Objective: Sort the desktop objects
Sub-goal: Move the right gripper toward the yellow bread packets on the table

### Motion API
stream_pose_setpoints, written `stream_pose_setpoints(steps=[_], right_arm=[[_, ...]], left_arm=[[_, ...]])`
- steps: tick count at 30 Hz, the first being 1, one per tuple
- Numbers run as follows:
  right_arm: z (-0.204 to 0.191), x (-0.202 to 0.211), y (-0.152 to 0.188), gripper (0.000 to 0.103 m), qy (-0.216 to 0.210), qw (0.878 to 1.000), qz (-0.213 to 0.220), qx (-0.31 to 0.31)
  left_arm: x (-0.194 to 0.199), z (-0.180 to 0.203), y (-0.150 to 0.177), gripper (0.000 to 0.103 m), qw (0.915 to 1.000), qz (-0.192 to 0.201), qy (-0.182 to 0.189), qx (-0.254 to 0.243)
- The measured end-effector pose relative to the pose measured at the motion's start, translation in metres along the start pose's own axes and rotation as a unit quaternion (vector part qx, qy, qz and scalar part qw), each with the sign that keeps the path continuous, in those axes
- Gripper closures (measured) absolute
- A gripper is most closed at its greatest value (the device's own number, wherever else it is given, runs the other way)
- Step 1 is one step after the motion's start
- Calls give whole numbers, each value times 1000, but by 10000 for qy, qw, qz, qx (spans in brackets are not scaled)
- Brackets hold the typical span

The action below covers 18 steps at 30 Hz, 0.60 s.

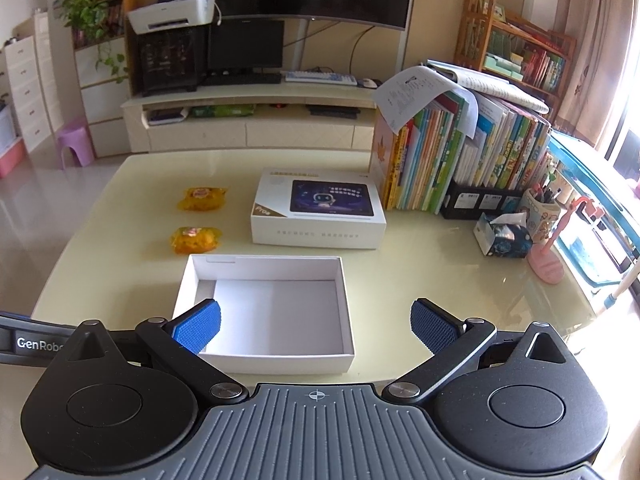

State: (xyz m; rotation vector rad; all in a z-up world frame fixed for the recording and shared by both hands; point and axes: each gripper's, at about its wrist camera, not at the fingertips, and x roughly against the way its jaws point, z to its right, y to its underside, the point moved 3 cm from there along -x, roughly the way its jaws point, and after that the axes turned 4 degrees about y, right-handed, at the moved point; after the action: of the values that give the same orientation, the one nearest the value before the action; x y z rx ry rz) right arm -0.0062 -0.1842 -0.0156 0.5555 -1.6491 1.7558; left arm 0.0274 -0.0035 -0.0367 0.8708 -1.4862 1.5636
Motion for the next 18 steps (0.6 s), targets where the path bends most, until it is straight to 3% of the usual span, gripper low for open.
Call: stream_pose_setpoints(steps=[18], right_arm=[[-5,-35,-16,0,-24,9998,-175,89]], left_arm=[[-27,-5,-30,0,9999,-129,2,29]])
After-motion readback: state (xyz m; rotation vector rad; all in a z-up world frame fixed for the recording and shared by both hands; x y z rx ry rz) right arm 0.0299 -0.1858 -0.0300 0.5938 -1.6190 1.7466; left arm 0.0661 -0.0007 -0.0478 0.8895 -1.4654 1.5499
